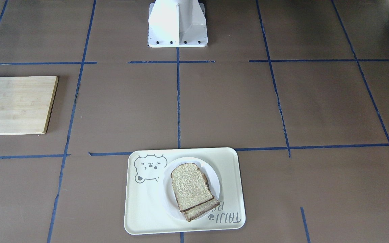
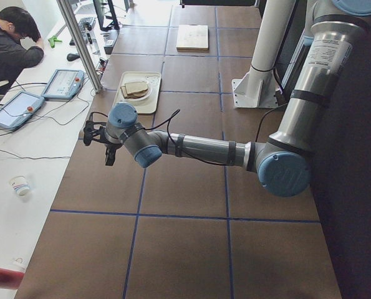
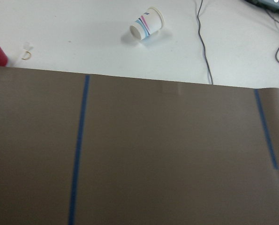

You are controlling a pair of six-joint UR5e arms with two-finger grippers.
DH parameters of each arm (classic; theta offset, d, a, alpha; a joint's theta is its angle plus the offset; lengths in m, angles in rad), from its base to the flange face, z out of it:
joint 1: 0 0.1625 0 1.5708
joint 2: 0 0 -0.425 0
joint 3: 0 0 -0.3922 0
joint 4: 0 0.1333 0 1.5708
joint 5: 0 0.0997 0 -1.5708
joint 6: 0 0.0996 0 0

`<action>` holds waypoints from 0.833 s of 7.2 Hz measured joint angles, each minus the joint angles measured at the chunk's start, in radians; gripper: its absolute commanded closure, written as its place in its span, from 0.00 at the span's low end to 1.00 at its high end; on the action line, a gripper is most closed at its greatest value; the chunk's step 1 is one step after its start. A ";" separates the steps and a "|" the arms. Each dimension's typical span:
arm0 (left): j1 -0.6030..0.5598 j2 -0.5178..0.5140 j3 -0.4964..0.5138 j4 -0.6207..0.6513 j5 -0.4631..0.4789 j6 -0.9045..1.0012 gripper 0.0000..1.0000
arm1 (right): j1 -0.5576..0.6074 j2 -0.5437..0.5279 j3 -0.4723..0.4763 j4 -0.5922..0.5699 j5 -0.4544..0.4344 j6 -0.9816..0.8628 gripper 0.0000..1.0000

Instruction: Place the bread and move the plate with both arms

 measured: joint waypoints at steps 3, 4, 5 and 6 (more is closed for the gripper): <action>-0.053 0.079 -0.038 0.319 0.000 0.354 0.00 | 0.022 -0.001 -0.017 -0.005 0.004 0.000 0.00; -0.057 0.138 -0.113 0.413 -0.003 0.386 0.00 | 0.027 -0.001 -0.022 -0.010 0.006 0.000 0.00; -0.057 0.211 -0.211 0.492 -0.005 0.398 0.00 | 0.030 -0.001 -0.028 -0.013 0.007 0.000 0.00; -0.056 0.277 -0.283 0.536 -0.017 0.403 0.00 | 0.031 -0.002 -0.033 -0.014 0.007 0.000 0.00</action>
